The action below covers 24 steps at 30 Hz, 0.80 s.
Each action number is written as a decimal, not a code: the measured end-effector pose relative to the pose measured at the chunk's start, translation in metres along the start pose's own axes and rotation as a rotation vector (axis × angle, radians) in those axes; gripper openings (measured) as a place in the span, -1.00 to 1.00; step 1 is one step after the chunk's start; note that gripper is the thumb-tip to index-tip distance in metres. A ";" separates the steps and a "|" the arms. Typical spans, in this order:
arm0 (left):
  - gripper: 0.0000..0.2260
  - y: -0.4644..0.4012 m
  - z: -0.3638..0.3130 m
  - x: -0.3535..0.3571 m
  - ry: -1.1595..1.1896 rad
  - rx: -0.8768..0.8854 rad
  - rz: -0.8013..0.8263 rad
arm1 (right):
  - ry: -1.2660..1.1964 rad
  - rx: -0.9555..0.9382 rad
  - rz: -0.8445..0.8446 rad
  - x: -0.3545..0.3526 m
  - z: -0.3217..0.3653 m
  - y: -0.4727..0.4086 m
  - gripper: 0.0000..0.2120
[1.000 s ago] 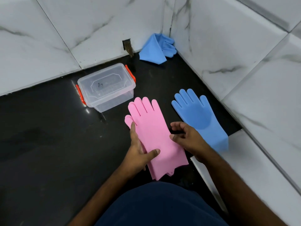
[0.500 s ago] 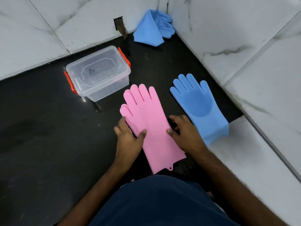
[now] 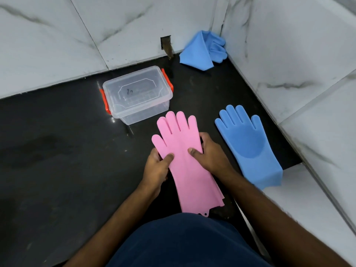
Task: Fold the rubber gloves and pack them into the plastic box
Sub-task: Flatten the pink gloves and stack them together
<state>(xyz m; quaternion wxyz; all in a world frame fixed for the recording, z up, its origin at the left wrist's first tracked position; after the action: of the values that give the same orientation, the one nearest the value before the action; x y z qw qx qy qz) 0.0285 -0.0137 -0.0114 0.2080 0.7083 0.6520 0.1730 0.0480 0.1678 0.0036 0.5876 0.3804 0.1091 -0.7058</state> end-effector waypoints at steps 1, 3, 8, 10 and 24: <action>-0.83 0.000 0.001 -0.007 0.001 0.013 -0.033 | -0.023 -0.019 0.020 0.004 0.004 0.000 -0.45; -0.83 0.000 0.004 -0.024 -0.007 0.041 -0.093 | -0.059 -0.043 0.051 0.017 0.014 0.000 -0.46; -0.81 0.006 0.010 -0.079 0.069 0.073 -0.233 | -0.083 -0.090 0.087 0.063 0.044 0.005 -0.49; -0.79 0.008 0.013 -0.097 0.034 0.105 -0.275 | -0.055 -0.126 0.107 0.079 0.055 0.007 -0.48; -0.73 0.008 -0.009 -0.093 -0.337 0.525 -0.537 | 0.002 -0.128 0.018 0.068 0.044 0.004 -0.34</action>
<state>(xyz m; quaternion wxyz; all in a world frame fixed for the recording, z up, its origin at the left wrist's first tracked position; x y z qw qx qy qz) 0.0220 -0.1058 0.0029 0.1621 0.5604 0.7924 -0.1781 0.0320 0.0894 -0.0102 0.6169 0.3438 0.1511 -0.6917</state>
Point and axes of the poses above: each hand's wrist, its own y-axis away from the middle knuckle, its own x-axis out of the palm, z = x × y, the point moved 1 cm from there along -y, towards the middle knuckle, and after that the axes turned 4 degrees about -z, right-handed, at the moved point
